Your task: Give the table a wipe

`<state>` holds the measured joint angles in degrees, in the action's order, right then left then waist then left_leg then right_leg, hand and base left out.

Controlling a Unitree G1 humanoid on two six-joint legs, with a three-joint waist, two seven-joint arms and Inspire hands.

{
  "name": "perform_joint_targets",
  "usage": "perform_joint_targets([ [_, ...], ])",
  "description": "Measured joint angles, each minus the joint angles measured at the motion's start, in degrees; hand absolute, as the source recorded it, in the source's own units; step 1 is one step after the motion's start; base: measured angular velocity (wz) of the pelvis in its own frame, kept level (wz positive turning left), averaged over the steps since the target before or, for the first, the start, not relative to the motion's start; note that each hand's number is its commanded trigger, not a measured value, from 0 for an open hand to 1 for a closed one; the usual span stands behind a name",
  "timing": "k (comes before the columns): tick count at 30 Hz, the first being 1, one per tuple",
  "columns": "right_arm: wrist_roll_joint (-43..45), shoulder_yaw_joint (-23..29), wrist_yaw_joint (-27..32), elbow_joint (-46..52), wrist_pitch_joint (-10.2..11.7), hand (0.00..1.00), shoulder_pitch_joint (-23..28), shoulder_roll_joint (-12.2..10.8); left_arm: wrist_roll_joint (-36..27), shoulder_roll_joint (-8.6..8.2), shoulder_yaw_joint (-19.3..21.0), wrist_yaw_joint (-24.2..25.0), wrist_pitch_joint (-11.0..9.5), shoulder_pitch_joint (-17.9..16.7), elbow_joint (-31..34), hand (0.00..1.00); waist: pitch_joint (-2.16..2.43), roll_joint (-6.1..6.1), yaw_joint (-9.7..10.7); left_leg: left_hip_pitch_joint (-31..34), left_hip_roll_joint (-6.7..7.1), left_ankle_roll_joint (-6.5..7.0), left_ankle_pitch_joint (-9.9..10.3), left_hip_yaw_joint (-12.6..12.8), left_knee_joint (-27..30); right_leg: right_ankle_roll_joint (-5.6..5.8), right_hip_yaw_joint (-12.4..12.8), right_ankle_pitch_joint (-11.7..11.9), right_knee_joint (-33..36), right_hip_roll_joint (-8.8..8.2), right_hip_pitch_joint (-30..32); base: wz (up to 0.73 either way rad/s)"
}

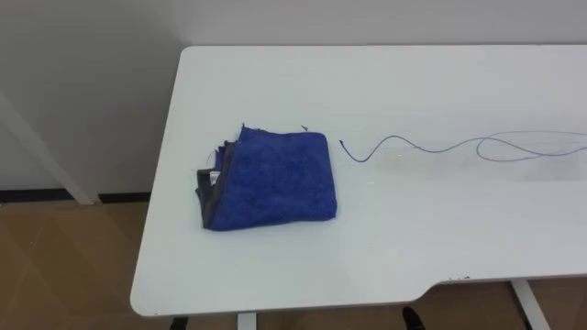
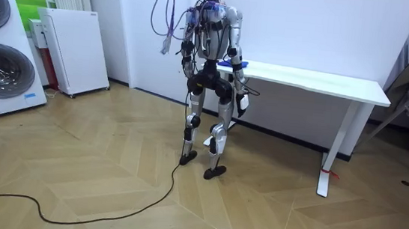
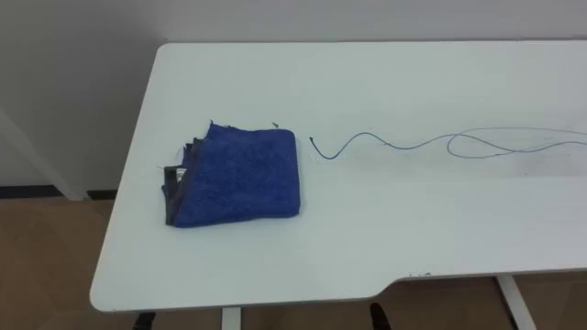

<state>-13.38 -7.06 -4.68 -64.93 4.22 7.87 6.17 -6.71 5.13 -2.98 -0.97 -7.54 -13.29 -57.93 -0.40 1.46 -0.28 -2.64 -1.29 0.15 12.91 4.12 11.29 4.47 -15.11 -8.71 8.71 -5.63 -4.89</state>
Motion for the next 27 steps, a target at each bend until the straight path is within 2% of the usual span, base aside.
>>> perform_joint_targets([
  [12,-0.26,1.01,-0.75,-0.56,0.0,0.0,-0.07,-0.04,0.01,-0.1,0.51,0.17,0.0,-0.14,-0.02,0.0,-0.03,-0.05,-0.2,-0.03,0.02,0.0,0.0,-0.08,0.02,0.0,0.05,0.0,0.0,0.0,-0.09,0.0],
  [18,-5.37,1.76,0.72,-4.12,-0.16,0.0,0.05,-0.12,-0.11,-0.29,0.51,-0.24,0.03,-0.46,-0.02,0.0,-0.1,-0.27,-0.25,-0.24,-0.01,0.0,0.0,0.23,-0.1,0.0,1.21,0.0,-0.05,0.09,-0.11,-0.01],
  [20,-9.77,2.11,1.92,-4.34,-0.18,0.0,0.93,-0.28,-1.48,-0.34,0.48,-0.68,0.05,-1.38,-0.02,0.0,-0.14,-0.53,-0.04,-0.5,-0.01,0.0,0.0,0.32,-0.21,0.0,1.32,0.0,-0.05,0.1,-0.28,-0.04],
  [23,-16.12,6.75,3.32,-4.72,-0.7,0.0,2.62,-0.55,-2.7,-0.29,2.16,-1.41,0.36,-2.15,-0.01,0.0,-0.13,-0.54,1.06,-1.2,0.01,0.0,0.0,0.09,-0.63,0.0,0.93,0.0,-0.13,0.1,-0.96,0.04],
  [25,-23.42,13.06,4.87,-5.72,-1.36,0.0,4.09,-0.42,-2.67,-0.27,5.32,-2.13,1.19,-3.3,0.0,0.0,-0.24,-0.32,2.24,-2.59,-0.02,0.0,0.0,-0.04,-1.4,0.18,1.06,-0.13,-0.11,0.15,-1.99,0.03],
  [27,-27.52,16.49,6.36,-5.9,-1.89,0.0,5.29,-0.24,-2.67,-0.19,7.25,-2.44,1.52,-3.8,0.01,0.0,0.0,-0.31,2.58,-3.12,-0.08,-0.01,0.0,0.33,-1.73,0.21,1.33,-0.15,-0.08,0.21,-2.16,-0.08],
])
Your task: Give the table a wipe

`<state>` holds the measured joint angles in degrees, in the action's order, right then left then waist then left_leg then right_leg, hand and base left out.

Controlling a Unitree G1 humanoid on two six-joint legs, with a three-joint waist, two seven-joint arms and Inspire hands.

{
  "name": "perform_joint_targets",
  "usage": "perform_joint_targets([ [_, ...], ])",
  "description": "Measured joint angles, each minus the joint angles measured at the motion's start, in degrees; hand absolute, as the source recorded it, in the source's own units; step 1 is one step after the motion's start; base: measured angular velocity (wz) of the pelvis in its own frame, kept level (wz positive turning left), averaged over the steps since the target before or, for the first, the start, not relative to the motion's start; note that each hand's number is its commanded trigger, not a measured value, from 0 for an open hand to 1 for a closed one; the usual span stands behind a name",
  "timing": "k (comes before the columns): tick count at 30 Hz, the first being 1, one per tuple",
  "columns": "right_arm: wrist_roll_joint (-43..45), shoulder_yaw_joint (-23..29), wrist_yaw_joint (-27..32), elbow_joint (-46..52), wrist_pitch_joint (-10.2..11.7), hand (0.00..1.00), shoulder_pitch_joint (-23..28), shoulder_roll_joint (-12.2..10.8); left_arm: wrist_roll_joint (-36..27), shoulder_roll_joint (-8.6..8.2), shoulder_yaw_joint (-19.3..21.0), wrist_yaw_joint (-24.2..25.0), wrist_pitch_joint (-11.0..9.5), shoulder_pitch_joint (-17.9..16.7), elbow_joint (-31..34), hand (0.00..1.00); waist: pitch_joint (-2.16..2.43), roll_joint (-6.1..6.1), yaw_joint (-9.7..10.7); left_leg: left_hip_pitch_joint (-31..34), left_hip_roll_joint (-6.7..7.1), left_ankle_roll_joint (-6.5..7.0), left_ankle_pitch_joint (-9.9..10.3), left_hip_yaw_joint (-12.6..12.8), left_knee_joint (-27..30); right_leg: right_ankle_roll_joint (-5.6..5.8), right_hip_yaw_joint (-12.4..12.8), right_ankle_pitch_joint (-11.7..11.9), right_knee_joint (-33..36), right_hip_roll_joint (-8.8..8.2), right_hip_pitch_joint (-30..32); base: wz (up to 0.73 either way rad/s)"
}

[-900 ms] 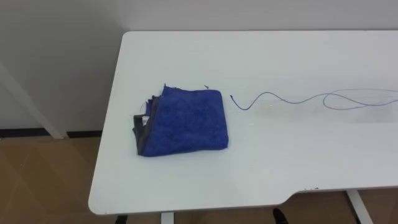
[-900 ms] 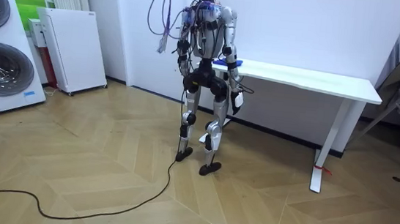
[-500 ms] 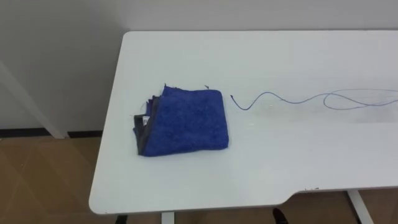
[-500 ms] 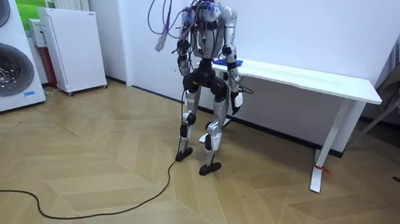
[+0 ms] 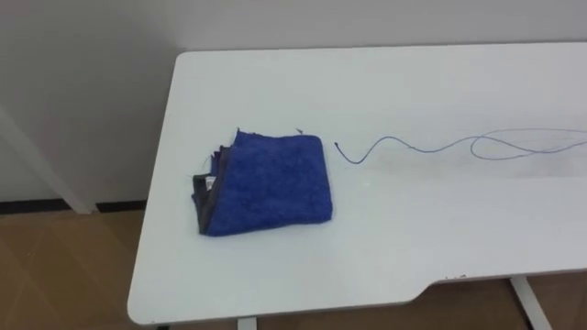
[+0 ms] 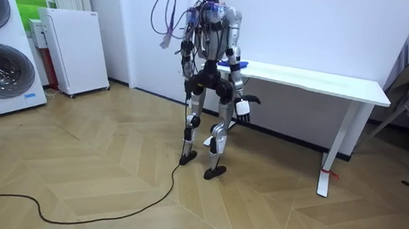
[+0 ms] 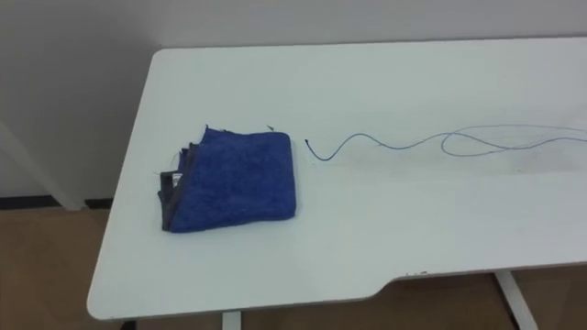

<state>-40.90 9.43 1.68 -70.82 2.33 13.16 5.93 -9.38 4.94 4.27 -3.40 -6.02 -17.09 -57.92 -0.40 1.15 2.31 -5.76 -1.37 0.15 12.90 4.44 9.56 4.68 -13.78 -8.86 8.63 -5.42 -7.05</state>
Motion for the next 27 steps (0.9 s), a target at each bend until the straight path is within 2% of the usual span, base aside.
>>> perform_joint_targets([
  [3,-5.14,4.93,2.19,-0.14,-1.58,0.0,0.91,-0.04,0.02,0.17,1.62,-0.21,1.84,-0.27,0.03,0.0,0.24,0.48,1.39,-0.08,0.04,0.0,0.0,0.38,0.07,0.0,1.15,0.0,0.07,0.01,0.16,-0.07],
  [7,-11.46,12.54,7.73,-0.37,-3.65,0.0,0.14,0.2,0.1,0.59,3.29,-0.69,4.03,-0.26,-0.03,0.0,0.17,1.04,2.57,-1.04,0.04,0.04,0.04,0.32,-0.18,-0.01,1.42,0.0,0.68,0.06,-0.24,-0.1],
  [10,-12.6,14.54,13.36,2.09,-4.69,0.0,-0.18,0.27,0.88,0.92,4.2,-1.35,5.06,-0.16,0.94,0.0,0.12,2.0,3.11,-1.04,0.06,0.03,0.05,0.17,0.06,-0.1,1.45,-0.08,1.07,0.05,-0.16,-0.02],
  [14,-12.61,17.62,21.03,11.69,-4.81,0.0,-0.76,0.35,1.07,0.96,4.44,-2.38,7.0,-0.39,2.47,0.0,0.06,2.62,3.81,-0.7,0.18,0.03,0.16,0.2,0.67,-0.42,2.81,-0.27,1.14,0.11,0.3,-0.12],
  [16,-11.95,18.81,27.02,18.54,-3.89,0.0,-0.99,1.12,1.3,1.13,4.44,-2.67,7.47,-0.71,4.11,0.0,0.06,2.66,3.68,-0.49,0.28,0.03,0.17,0.04,0.9,-0.66,2.94,-0.48,1.12,0.08,0.43,0.0],
  [17,-10.26,18.81,28.53,20.1,-3.67,0.0,-1.0,1.2,1.57,1.16,4.41,-2.68,7.47,-0.71,4.49,0.0,0.09,2.58,3.61,-0.3,0.28,0.03,0.17,0.04,1.06,-0.66,2.94,-0.53,1.12,0.09,0.52,0.05],
  [18,-4.92,18.74,31.79,23.56,-3.05,0.0,-1.11,1.21,1.62,1.1,4.37,-2.67,7.46,-0.94,5.1,0.0,0.2,2.35,3.59,0.24,0.31,0.03,0.17,-0.1,1.3,-0.66,3.02,-0.61,1.12,0.1,1.01,0.03],
  [21,5.91,18.56,39.27,32.83,-2.09,0.0,-1.9,1.36,1.65,1.22,3.44,-2.69,7.45,-0.73,5.56,0.0,0.36,1.9,3.42,0.56,0.37,0.0,0.11,0.03,1.03,-0.75,5.17,-0.77,1.21,0.46,1.54,-0.04],
  [25,19.35,15.34,47.68,43.39,-0.26,0.0,-2.94,1.87,2.79,1.71,1.22,-2.55,7.43,-0.48,5.59,0.0,0.38,1.39,2.24,1.53,0.36,0.0,0.1,0.1,1.39,-0.75,5.36,-0.77,1.64,0.54,2.8,-0.03],
  [27,24.9,13.51,50.06,48.39,0.19,0.0,-3.01,1.97,3.47,1.7,1.09,-2.26,7.42,-0.21,5.7,0.0,0.44,1.14,1.51,1.51,0.3,0.0,0.11,0.1,1.15,-0.72,5.16,-0.79,2.18,0.56,3.21,-0.02],
])
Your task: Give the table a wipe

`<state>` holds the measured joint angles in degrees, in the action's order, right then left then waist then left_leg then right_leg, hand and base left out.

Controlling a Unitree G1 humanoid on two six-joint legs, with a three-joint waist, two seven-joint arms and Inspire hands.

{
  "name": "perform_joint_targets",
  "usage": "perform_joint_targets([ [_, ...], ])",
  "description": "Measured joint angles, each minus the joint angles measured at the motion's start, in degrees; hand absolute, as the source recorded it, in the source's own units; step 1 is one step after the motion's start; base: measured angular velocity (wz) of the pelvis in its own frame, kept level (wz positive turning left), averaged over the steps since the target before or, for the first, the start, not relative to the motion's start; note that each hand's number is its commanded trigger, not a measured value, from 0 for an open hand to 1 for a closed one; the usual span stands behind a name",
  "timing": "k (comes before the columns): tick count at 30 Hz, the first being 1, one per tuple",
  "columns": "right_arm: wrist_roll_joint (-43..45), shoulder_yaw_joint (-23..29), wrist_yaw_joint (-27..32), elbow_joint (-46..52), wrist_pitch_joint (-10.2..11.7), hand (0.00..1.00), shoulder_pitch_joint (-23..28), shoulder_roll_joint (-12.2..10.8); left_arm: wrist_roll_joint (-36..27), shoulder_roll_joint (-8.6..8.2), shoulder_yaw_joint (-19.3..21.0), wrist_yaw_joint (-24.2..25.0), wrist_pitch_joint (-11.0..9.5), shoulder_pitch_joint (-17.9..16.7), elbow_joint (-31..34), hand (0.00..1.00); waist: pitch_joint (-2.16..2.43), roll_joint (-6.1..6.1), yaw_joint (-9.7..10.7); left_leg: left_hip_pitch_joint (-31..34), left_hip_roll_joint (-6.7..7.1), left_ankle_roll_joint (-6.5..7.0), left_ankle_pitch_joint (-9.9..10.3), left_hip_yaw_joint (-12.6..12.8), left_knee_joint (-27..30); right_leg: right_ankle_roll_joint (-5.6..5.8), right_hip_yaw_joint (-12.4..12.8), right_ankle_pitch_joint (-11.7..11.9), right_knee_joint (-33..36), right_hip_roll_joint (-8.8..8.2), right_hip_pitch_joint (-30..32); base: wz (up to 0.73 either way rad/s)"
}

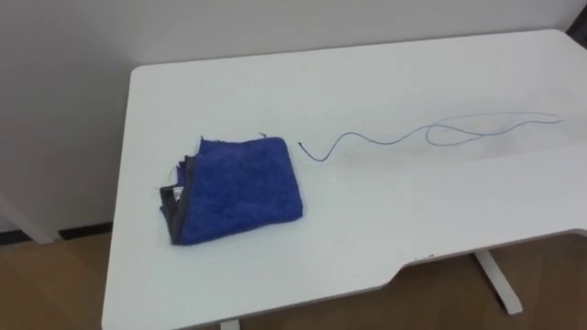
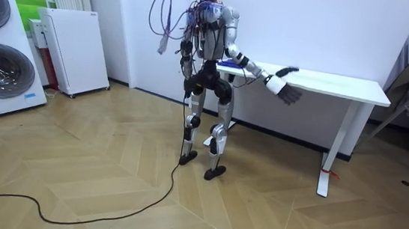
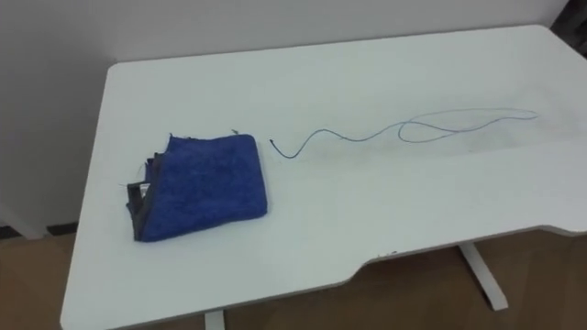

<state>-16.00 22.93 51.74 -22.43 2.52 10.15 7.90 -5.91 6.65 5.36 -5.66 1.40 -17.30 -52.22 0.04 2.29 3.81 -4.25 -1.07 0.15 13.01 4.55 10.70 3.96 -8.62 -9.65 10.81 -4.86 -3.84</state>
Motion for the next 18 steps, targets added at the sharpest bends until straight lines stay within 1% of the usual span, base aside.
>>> perform_joint_targets([
  [1,4.6,-1.1,0.95,2.46,0.65,0.0,-0.1,0.2,1.08,0.02,0.0,0.12,-0.03,-0.14,0.8,0.0,0.08,-0.19,-0.42,-0.02,0.0,0.0,0.0,0.05,-0.08,0.0,-0.55,0.0,-0.06,-0.01,0.05,0.0],
  [2,7.04,-1.6,1.26,3.57,1.06,0.0,-0.02,0.35,1.61,0.08,0.03,0.16,-0.07,-0.19,1.19,0.0,0.03,-0.06,-0.54,-0.04,-0.01,0.0,0.0,0.04,-0.12,0.0,-1.08,0.0,-0.06,-0.04,0.02,0.0],
  [3,11.07,-2.03,1.47,5.95,1.54,0.0,-0.05,0.46,2.0,0.24,0.01,0.24,-0.25,-0.16,1.67,0.0,-0.14,0.25,-1.28,-0.05,-0.03,0.0,0.0,0.02,-0.19,-0.01,-1.79,0.01,0.01,-0.08,0.01,0.03],
  [4,13.98,-3.28,1.95,8.47,1.76,0.0,-0.14,1.05,2.13,0.5,-0.03,0.32,-0.51,-0.08,1.66,0.0,-0.01,0.0,-1.75,-0.04,-0.05,0.0,0.0,-0.04,-0.22,-0.01,-2.49,0.01,0.04,-0.12,0.0,0.0],
  [5,15.3,-3.94,1.96,9.74,1.87,0.0,-0.13,1.39,2.06,0.67,-0.03,0.34,-0.61,-0.11,1.65,0.0,-0.14,0.23,-1.93,-0.07,-0.06,0.0,0.0,-0.06,-0.28,-0.01,-2.71,0.01,0.03,-0.13,0.0,0.04],
  [7,22.18,-5.81,1.91,12.62,2.54,0.0,-0.95,2.68,2.09,1.37,-0.08,0.21,-1.28,-0.49,1.64,0.0,-0.25,0.37,-2.6,0.02,-0.09,0.0,0.0,-0.48,-0.39,-0.01,-3.21,0.01,0.03,-0.14,-0.05,0.06],
  [8,24.25,-6.37,1.84,13.16,2.56,0.0,-1.28,3.11,2.07,1.52,-0.14,0.14,-1.35,-0.68,1.64,0.0,-0.29,0.44,-2.6,0.01,-0.1,0.0,0.0,-0.51,-0.43,-0.01,-3.23,0.01,0.0,-0.14,-0.05,0.06],
  [10,31.65,-8.64,1.67,16.93,3.03,0.0,-1.21,4.57,2.09,1.9,-1.08,0.08,-1.37,-1.14,1.93,0.0,-0.28,0.53,-2.87,0.0,-0.11,0.0,0.0,-0.75,-0.47,0.0,-3.48,0.01,-0.01,-0.13,-0.15,0.06],
  [12,35.93,-9.78,1.19,20.63,3.4,0.0,-1.28,4.79,2.11,1.9,-1.34,0.11,-1.38,-1.35,1.93,0.0,-0.33,0.63,-3.51,0.04,-0.12,0.0,0.0,-0.81,-0.51,0.0,-3.59,0.0,0.02,-0.13,-0.08,0.02],
  [15,41.03,-11.44,0.05,24.61,4.91,0.0,-1.68,6.35,2.11,1.92,-2.15,0.18,-1.83,-1.06,1.93,0.0,-0.22,0.9,-4.71,-0.02,-0.13,0.0,0.0,-0.95,-0.73,0.0,-3.78,0.0,0.01,-0.12,-0.17,0.01],
  [16,42.1,-12.45,-0.61,26.17,4.99,0.0,-2.76,6.82,2.12,1.94,-2.12,0.21,-2.11,-1.0,1.72,0.0,-0.23,1.07,-5.22,-0.14,-0.14,-0.03,-0.03,-0.9,-0.83,0.0,-3.91,0.0,-0.02,-0.12,-0.2,0.0],
  [18,45.22,-13.44,-1.36,27.29,5.49,0.0,-4.26,7.47,2.04,1.94,-2.3,0.28,-2.24,-0.93,1.52,0.0,-0.29,1.28,-5.57,-0.32,-0.14,-0.03,-0.04,-1.04,-0.83,0.0,-4.0,0.0,-0.09,-0.11,-0.54,0.05],
])
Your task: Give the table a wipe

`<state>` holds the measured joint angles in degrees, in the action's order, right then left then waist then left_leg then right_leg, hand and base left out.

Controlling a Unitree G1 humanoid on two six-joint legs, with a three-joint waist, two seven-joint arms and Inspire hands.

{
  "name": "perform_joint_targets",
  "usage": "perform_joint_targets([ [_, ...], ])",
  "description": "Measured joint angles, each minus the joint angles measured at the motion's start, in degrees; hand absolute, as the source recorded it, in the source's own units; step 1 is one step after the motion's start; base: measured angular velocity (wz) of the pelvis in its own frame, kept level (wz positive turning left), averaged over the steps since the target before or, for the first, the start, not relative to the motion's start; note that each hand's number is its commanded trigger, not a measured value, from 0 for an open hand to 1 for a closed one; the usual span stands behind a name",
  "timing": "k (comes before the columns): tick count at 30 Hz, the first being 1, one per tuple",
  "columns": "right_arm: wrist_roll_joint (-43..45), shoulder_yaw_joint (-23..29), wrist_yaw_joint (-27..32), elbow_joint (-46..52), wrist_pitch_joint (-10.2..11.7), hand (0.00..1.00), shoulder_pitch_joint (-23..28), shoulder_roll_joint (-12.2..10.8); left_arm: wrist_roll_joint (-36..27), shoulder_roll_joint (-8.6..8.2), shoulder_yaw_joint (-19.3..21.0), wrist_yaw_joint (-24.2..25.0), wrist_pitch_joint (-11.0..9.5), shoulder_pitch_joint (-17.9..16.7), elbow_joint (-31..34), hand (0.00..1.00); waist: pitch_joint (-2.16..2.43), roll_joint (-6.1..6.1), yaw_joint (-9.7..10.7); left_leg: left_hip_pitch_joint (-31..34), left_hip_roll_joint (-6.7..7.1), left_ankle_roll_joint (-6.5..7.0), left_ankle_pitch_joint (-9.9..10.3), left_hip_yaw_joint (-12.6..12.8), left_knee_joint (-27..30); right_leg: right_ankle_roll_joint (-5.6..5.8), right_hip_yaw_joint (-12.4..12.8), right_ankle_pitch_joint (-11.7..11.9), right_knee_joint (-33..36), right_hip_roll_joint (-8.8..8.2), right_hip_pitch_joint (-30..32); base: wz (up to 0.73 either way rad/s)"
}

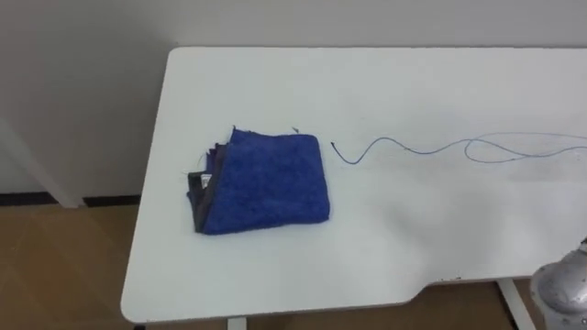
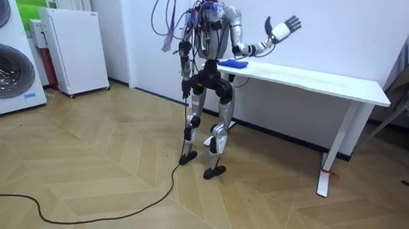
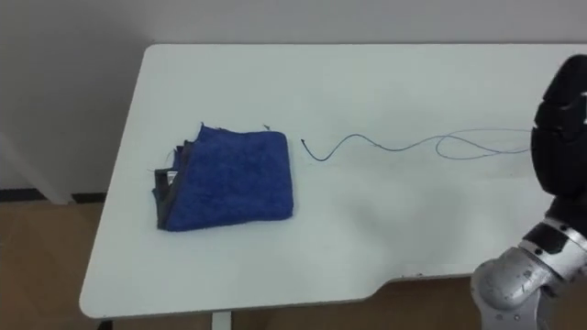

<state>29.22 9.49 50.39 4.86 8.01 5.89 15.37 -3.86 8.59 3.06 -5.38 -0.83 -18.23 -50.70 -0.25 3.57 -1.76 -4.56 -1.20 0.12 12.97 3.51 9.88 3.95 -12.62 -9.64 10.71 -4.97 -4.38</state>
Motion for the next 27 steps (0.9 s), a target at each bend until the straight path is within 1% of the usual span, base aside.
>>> perform_joint_targets([
  [2,2.99,-1.81,-0.94,0.66,0.13,0.0,-0.92,0.78,0.0,0.04,-0.04,0.02,-0.17,0.13,-0.03,0.0,0.0,0.25,-0.15,-0.22,0.02,0.0,0.0,-0.52,0.07,0.0,0.01,0.0,-0.07,0.0,-0.53,0.14],
  [3,5.13,-2.89,-2.34,1.14,0.18,0.0,-0.99,1.31,0.0,0.12,-0.04,0.01,-0.5,0.19,-0.03,0.0,0.02,0.54,-0.37,-0.21,0.02,0.0,0.0,-0.58,0.09,0.0,-0.01,0.0,-0.08,0.01,-0.56,0.08],
  [5,7.33,-4.71,-4.68,1.65,0.17,0.0,-1.32,2.27,0.0,0.24,-0.04,0.02,-0.59,0.19,-0.03,0.0,-0.12,0.83,-0.8,-0.04,0.03,0.0,0.0,-0.86,0.13,0.0,-0.05,0.0,-0.1,0.01,-0.57,0.06],
  [7,9.35,-6.78,-7.57,4.41,0.03,0.0,-1.33,3.1,0.01,0.81,-0.11,0.06,-0.61,0.26,-0.13,0.0,-0.37,1.15,-1.74,0.07,0.02,0.0,0.0,-1.21,0.09,0.0,-0.12,0.0,-0.13,0.05,-0.56,0.07],
  [9,11.01,-8.39,-9.49,6.9,0.19,0.0,-1.48,3.6,0.06,1.49,-0.91,0.27,-0.82,0.27,-0.91,0.0,-0.36,1.15,-1.95,0.1,0.02,-0.02,-0.01,-1.61,-0.04,0.0,-0.17,0.0,-0.16,0.08,-0.68,0.11],
  [11,13.18,-9.21,-10.9,8.08,1.23,0.0,-1.67,3.61,0.37,1.62,-1.15,0.7,-0.9,0.5,-1.15,0.0,-0.31,1.23,-2.15,0.1,0.04,-0.02,-0.01,-1.98,-0.15,0.0,-0.17,0.0,-0.16,0.09,-0.81,0.1],
  [12,14.55,-10.39,-11.66,8.1,1.28,0.0,-2.43,3.66,1.12,1.61,-1.23,0.87,-1.01,0.51,-1.23,0.0,-0.25,1.32,-2.86,0.1,0.03,-0.02,-0.02,-1.95,-0.15,0.0,-0.2,0.0,-0.17,0.09,-0.74,0.0],
  [14,16.31,-11.74,-13.02,8.08,1.49,0.0,-3.28,3.77,2.39,1.61,-1.78,1.13,-1.1,0.9,-1.21,0.0,-0.2,1.48,-3.33,0.12,0.03,-0.01,-0.02,-1.96,-0.14,0.0,-0.29,0.0,-0.17,0.1,-0.66,0.0],
  [16,16.66,-14.94,-15.06,7.51,2.1,0.0,-3.83,4.67,2.33,1.69,-2.83,1.21,-1.72,0.97,-1.2,0.0,-0.12,1.59,-4.08,-0.03,0.03,-0.01,-0.02,-2.15,-0.09,0.0,-0.37,0.0,-0.18,0.09,-0.87,0.04],
  [18,17.5,-16.87,-16.73,7.0,2.55,0.0,-3.84,4.72,2.36,1.83,-3.83,1.71,-1.88,1.7,-1.21,0.0,-0.06,1.7,-4.33,-0.19,0.05,-0.01,-0.02,-2.71,-0.05,0.0,-0.9,0.0,-0.33,0.08,-1.27,0.13],
  [20,19.29,-18.11,-18.93,6.33,2.63,0.0,-3.84,4.72,2.36,1.85,-3.92,2.68,-2.01,2.66,-1.24,0.0,-0.12,1.93,-4.66,-0.21,0.13,-0.02,-0.03,-3.29,-0.06,-0.01,-0.99,0.0,-0.86,0.07,-1.61,0.15],
  [21,20.19,-18.98,-20.62,6.3,2.44,0.0,-3.87,4.74,2.35,1.92,-3.92,3.24,-2.31,3.04,-1.47,0.0,-0.28,1.95,-5.06,0.01,0.14,-0.07,-0.06,-3.33,-0.06,-0.01,-1.1,0.0,-1.17,0.09,-1.59,0.06],
  [22,20.93,-20.23,-22.08,6.31,2.37,0.0,-3.96,4.75,2.32,1.98,-4.0,3.84,-2.55,3.67,-2.34,0.0,-0.31,1.93,-5.42,0.19,0.09,-0.12,-0.09,-3.38,-0.07,0.0,-1.56,0.0,-1.17,0.1,-1.52,0.04],
  [26,22.36,-24.09,-26.62,6.29,1.86,0.0,-3.98,4.84,2.28,2.6,-5.6,5.57,-2.54,4.17,-2.42,0.0,-0.29,1.97,-5.46,0.58,0.11,-0.13,-0.1,-3.53,-0.08,-0.01,-1.93,0.0,-1.16,0.09,-1.47,0.02],
  [27,23.03,-24.57,-28.02,6.28,1.86,0.0,-3.98,4.86,2.31,3.07,-6.1,6.2,-2.54,4.17,-2.42,0.0,-0.27,2.01,-5.43,0.8,0.11,-0.13,-0.1,-3.8,-0.05,-0.01,-2.08,0.0,-1.17,0.08,-1.4,0.11],
])
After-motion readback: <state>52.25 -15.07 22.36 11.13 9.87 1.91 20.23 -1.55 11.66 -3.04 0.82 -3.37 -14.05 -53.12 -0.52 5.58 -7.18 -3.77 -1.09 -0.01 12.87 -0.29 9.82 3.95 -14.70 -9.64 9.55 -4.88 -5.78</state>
